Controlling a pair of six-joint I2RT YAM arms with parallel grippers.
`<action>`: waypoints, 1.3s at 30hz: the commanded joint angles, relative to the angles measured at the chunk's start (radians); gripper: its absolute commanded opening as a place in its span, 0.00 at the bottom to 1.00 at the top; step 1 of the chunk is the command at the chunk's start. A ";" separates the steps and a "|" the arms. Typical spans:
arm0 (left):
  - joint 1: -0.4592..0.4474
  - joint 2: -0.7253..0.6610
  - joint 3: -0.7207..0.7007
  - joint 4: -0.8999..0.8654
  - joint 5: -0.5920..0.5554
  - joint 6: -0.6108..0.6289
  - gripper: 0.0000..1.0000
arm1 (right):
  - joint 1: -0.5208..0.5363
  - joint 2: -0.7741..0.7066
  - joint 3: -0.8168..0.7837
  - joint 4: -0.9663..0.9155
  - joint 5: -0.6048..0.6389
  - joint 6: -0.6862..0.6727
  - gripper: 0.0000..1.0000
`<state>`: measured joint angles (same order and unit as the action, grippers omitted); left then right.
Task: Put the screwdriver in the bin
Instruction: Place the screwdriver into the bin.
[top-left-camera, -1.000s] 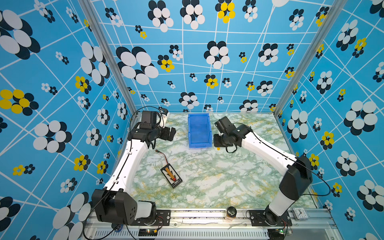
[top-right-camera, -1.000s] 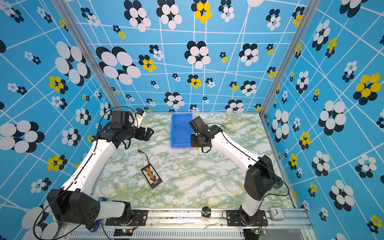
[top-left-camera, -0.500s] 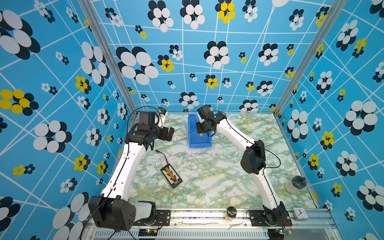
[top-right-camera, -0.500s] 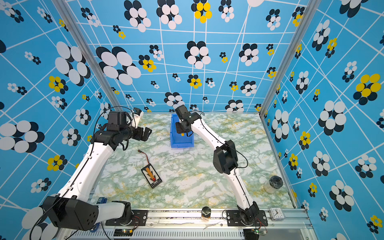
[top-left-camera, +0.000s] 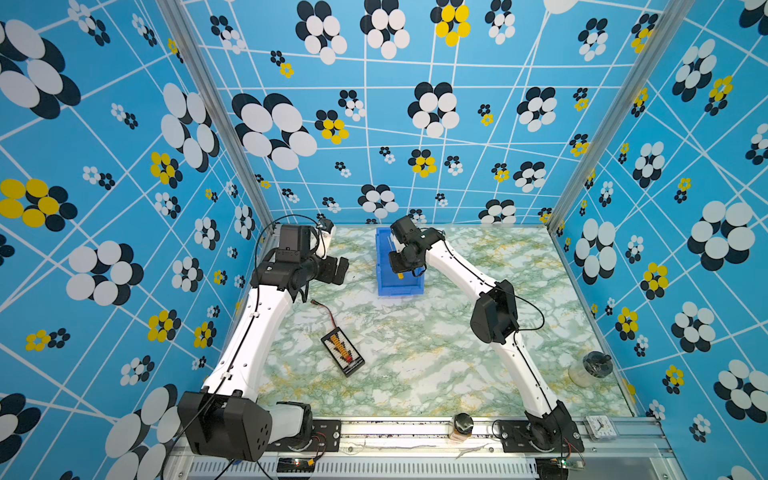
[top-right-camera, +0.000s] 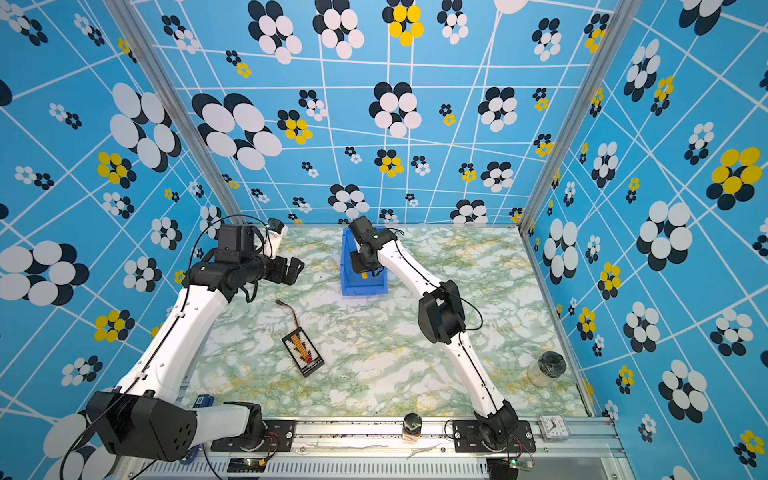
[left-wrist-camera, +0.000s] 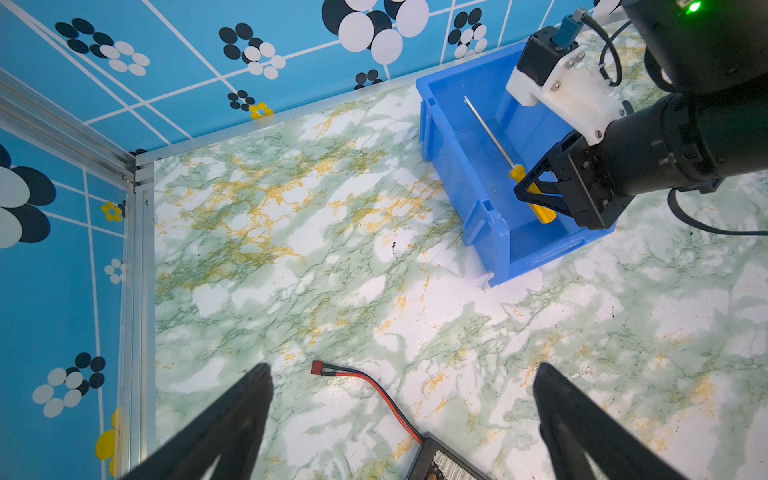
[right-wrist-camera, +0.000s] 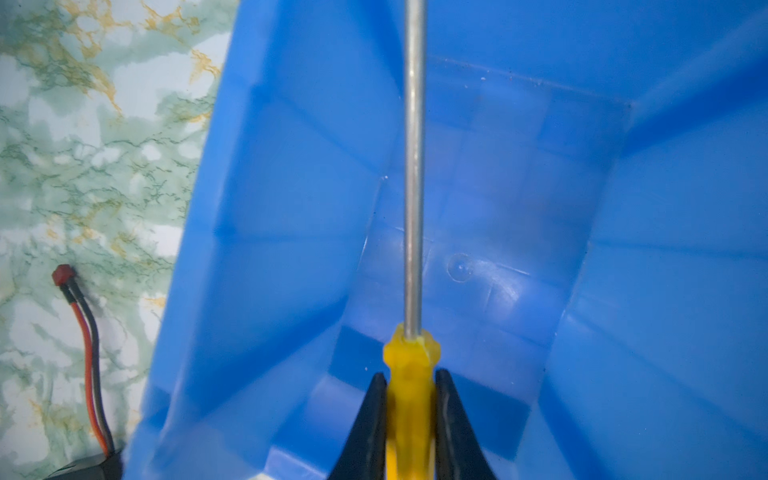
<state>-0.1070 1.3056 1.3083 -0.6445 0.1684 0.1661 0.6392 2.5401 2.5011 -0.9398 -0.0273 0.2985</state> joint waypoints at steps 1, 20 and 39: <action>-0.001 -0.017 -0.018 -0.004 0.020 -0.007 0.99 | -0.009 0.054 0.038 -0.025 -0.032 -0.013 0.17; -0.002 -0.009 -0.024 0.007 0.034 -0.014 0.99 | -0.011 0.116 0.067 -0.021 -0.051 -0.008 0.22; -0.003 0.007 -0.006 0.006 0.012 0.001 0.99 | -0.014 -0.036 0.138 -0.048 0.050 -0.055 0.39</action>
<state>-0.1074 1.3060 1.2976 -0.6437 0.1905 0.1661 0.6357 2.6015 2.6015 -0.9649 -0.0273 0.2684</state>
